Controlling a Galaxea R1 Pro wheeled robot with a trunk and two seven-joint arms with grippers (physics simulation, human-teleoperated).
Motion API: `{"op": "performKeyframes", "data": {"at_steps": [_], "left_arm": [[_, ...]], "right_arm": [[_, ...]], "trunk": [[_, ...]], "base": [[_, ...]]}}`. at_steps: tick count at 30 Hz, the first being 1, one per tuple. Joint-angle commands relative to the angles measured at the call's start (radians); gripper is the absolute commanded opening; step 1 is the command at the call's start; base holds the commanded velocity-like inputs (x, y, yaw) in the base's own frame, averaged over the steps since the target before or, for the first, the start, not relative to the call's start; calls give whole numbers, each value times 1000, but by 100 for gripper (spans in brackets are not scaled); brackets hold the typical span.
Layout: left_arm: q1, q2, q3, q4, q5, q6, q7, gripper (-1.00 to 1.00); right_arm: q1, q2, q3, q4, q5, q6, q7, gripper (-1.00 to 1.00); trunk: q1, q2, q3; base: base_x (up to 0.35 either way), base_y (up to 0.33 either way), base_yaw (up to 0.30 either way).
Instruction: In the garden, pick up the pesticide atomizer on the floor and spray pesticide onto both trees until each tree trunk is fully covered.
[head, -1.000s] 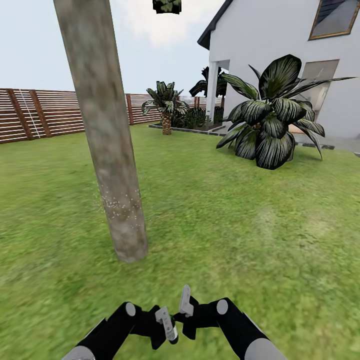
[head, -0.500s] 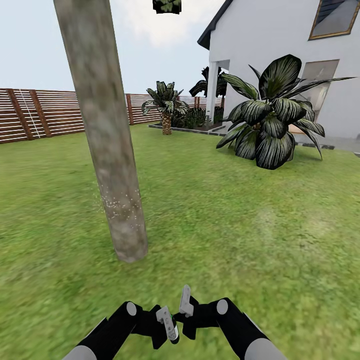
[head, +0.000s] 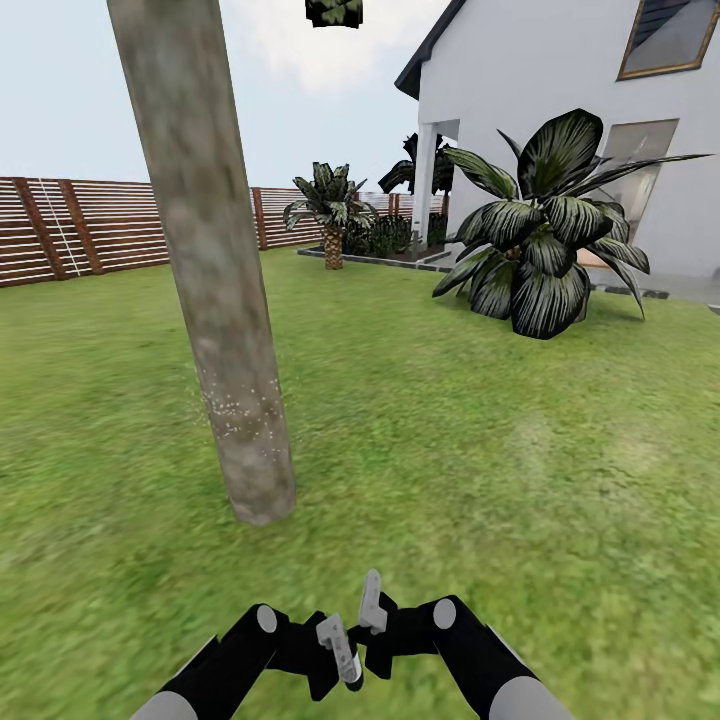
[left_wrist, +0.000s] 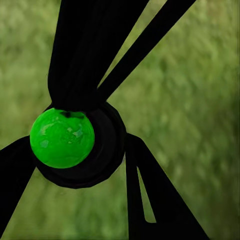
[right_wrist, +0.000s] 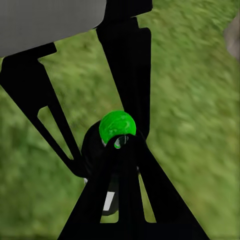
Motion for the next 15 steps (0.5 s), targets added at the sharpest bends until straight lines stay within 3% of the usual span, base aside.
{"op": "performKeyframes", "data": {"at_steps": [1,15], "left_arm": [[0,0,0,-2,-1,8,-4,-100],[0,1,4,-1,2,7,-6,-100]], "right_arm": [[0,0,-1,-1,10,-6,0,-100],[0,0,-1,-1,10,-6,0,-100]], "trunk": [[0,0,-1],[0,0,-1]], "base": [[0,0,0],[0,0,0]]}}
